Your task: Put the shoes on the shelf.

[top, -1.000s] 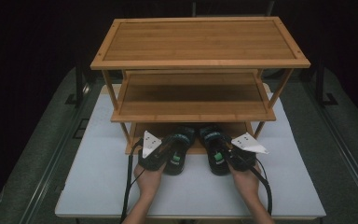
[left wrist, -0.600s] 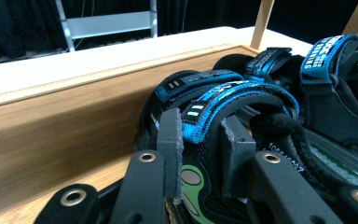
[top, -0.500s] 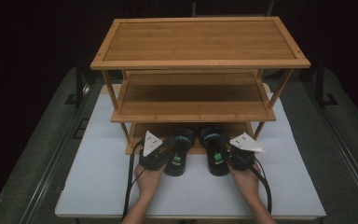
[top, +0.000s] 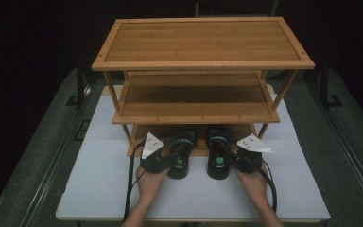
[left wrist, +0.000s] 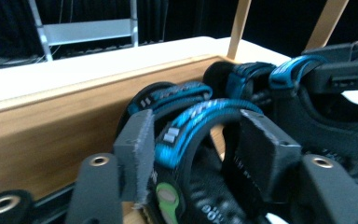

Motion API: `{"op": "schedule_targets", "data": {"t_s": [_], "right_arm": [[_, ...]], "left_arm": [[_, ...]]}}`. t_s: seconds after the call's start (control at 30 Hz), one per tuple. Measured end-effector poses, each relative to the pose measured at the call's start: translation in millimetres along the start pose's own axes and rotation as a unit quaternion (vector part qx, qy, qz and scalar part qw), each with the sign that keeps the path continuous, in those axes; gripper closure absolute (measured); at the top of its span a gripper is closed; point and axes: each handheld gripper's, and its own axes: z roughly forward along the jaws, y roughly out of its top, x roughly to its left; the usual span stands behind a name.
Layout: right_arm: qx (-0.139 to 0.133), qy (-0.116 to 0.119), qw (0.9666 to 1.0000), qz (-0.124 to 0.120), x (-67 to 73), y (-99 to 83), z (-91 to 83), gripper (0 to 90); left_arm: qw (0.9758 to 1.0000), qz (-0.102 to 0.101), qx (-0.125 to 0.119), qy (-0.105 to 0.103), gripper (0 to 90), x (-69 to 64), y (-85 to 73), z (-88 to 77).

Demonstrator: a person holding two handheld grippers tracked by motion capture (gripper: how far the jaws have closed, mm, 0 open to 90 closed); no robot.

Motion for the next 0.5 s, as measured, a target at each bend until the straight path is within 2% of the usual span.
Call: {"op": "schedule_targets", "data": {"t_s": [0.07,0.13,0.2,0.23,0.3,0.4,0.5], "right_arm": [[-0.001,0.004,1.0000,0.000,-1.6,1.4,-5.1,49.0],[-0.015,0.007,0.9998,0.006,-3.0,2.6,-11.1,48.2],[-0.028,0.019,0.9993,0.016,-5.4,4.1,-18.9,45.7],[-0.031,0.027,0.9990,0.019,-5.9,4.1,-22.5,44.5],[-0.031,0.041,0.9985,0.015,-5.9,3.5,-29.4,40.9],[-0.030,0.061,0.9976,0.010,-5.6,1.5,-39.8,36.7],[-0.034,0.076,0.9965,0.007,-5.7,-2.1,-51.9,32.6]], "left_arm": [[0.9999,0.009,-0.006,-0.009,38.6,-3.8,4.8,-3.2],[0.9997,0.018,-0.008,-0.017,37.0,-7.3,7.0,-5.8],[0.9995,0.022,-0.008,-0.021,34.8,-9.6,7.7,-7.8],[0.9992,0.026,-0.012,-0.029,32.6,-12.4,8.7,-12.0],[0.9988,0.029,-0.012,-0.037,30.0,-14.5,9.4,-16.7],[0.9973,0.054,-0.010,-0.048,27.6,-18.1,9.8,-27.4],[0.9964,0.065,-0.002,-0.055,24.8,-19.0,8.6,-35.7]]}}
